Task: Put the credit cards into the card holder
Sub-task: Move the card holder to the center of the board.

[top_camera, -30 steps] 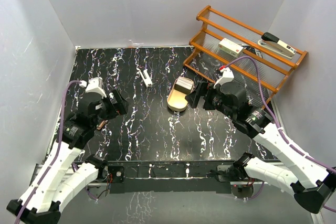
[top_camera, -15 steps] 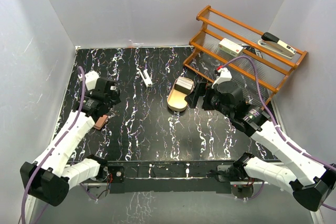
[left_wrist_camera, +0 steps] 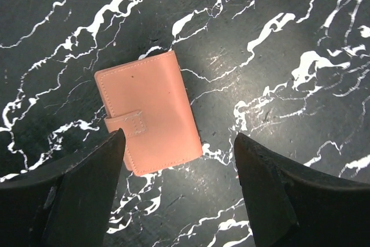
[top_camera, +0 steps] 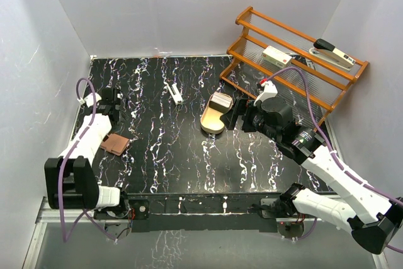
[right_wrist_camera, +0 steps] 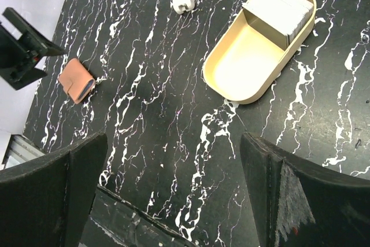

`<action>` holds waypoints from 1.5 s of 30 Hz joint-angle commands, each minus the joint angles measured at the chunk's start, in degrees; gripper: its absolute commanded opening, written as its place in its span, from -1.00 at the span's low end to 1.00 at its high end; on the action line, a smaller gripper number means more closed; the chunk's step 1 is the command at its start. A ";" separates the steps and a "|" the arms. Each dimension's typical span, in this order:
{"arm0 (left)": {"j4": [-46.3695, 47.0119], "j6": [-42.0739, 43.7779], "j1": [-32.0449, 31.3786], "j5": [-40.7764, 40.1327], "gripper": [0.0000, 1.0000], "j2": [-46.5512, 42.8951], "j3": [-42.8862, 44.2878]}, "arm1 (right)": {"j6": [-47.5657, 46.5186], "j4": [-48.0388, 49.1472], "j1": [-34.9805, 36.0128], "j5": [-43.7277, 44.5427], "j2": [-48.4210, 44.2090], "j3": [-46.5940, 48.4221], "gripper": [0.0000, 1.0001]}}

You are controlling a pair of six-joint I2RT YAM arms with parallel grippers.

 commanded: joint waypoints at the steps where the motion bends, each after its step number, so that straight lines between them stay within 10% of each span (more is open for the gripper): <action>1: 3.57 -2.26 2.38 2.09 0.47 5.27 -0.94 | 0.52 3.71 -0.24 -1.19 -0.67 2.12 0.95; 24: 13.69 1.57 4.39 26.62 0.49 9.00 -11.79 | 0.64 3.31 -0.26 -0.53 -2.12 1.63 0.96; 45: 13.59 -0.73 -12.19 37.08 0.39 -3.27 -17.67 | 3.52 3.29 -0.21 -2.15 0.76 0.61 0.92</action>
